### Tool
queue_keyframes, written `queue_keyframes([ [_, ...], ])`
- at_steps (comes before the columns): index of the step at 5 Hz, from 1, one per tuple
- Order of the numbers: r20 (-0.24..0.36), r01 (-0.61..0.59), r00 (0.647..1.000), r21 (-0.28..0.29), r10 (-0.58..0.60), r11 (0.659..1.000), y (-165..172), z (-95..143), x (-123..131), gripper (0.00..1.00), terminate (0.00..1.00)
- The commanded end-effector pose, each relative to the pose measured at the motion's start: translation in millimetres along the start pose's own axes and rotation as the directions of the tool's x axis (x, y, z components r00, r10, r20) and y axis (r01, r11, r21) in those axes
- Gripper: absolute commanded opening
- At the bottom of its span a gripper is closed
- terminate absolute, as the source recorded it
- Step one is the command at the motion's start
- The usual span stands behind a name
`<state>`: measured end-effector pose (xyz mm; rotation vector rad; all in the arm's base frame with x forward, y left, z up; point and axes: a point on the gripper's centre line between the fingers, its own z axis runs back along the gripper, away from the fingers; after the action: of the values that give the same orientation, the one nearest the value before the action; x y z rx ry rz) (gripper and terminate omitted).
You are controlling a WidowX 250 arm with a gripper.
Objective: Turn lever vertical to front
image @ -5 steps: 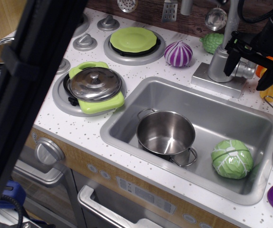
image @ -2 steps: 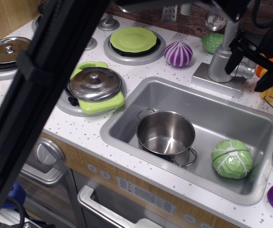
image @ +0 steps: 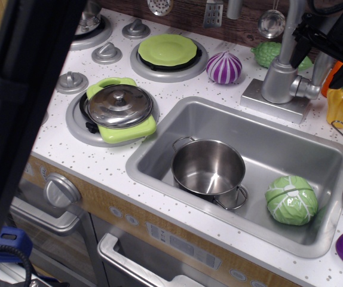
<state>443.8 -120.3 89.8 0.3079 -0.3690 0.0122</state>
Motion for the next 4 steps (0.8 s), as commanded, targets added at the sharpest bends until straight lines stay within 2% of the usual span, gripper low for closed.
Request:
queue_keyframes([
  [1, 0.154, -0.052, 0.987, -0.020, 0.055, 0.998, 13, 31, 31, 1.00, 0.00],
  [2, 0.163, -0.062, 0.984, -0.067, 0.073, 0.996, 12, 25, 38, 1.00, 0.00],
  [4, 0.166, -0.064, 0.983, -0.097, 0.079, 0.993, 8, 12, 42, 1.00, 0.00],
])
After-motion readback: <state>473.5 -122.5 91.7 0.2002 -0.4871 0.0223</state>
